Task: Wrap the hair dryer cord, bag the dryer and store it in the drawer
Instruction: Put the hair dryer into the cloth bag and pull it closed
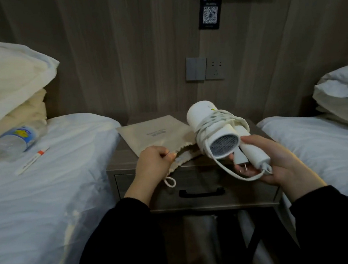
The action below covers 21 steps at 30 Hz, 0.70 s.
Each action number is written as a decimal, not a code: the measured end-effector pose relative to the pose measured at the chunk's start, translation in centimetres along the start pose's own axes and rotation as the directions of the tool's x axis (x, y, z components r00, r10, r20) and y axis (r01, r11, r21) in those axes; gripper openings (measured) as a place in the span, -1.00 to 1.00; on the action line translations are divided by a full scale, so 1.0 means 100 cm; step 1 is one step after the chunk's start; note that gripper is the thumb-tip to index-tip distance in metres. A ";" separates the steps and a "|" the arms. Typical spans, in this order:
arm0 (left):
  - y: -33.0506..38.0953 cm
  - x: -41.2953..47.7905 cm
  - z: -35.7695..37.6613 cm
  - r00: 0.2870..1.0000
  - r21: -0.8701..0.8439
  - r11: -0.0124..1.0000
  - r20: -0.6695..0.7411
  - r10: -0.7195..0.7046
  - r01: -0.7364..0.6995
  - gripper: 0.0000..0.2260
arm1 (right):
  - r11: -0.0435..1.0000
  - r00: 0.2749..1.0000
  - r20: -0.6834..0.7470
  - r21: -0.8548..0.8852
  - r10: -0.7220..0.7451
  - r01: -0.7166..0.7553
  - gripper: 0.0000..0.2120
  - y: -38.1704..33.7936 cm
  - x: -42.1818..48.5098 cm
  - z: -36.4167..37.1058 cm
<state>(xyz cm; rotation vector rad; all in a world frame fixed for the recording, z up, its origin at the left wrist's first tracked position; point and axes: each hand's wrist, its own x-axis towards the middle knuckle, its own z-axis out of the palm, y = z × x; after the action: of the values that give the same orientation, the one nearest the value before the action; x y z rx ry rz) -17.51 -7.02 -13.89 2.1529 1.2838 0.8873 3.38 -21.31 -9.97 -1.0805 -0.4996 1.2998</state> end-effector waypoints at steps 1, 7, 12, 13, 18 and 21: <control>0.001 0.001 -0.003 1.000 -0.073 0.997 0.025 -0.011 0.013 -0.80 | 0.999 0.999 0.020 -0.018 0.037 -0.037 -0.72 0.002 0.002 -0.003; 0.011 -0.001 -0.012 0.998 -0.346 0.937 0.040 -0.043 0.054 -0.83 | 0.979 0.969 0.146 -0.086 0.197 -0.186 -0.44 0.018 0.012 -0.012; 0.018 -0.004 -0.024 0.995 -0.419 0.908 0.081 0.060 -0.021 -0.67 | 0.955 0.942 0.179 -0.139 0.283 -0.261 -0.77 0.023 0.011 -0.012; 0.018 -0.004 -0.026 0.992 -0.434 0.900 0.096 0.084 -0.035 -0.66 | 0.952 0.936 0.189 -0.129 0.298 -0.277 -0.78 0.025 0.012 -0.014; 0.018 -0.006 -0.028 0.993 -0.517 0.856 0.087 0.075 -0.020 -0.71 | 0.958 0.941 0.184 -0.104 0.284 -0.268 -0.73 0.027 0.016 -0.021; 0.020 -0.005 -0.031 0.997 -0.471 0.880 0.024 0.075 -0.055 -0.80 | 0.970 0.961 0.144 -0.095 0.236 -0.224 -0.48 0.026 0.020 -0.028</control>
<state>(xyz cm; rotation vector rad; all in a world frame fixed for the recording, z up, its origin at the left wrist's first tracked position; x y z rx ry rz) -18.80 -8.17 -10.58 1.8212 0.8632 1.0501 4.80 -20.64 -14.00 -1.1329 -0.5560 1.5895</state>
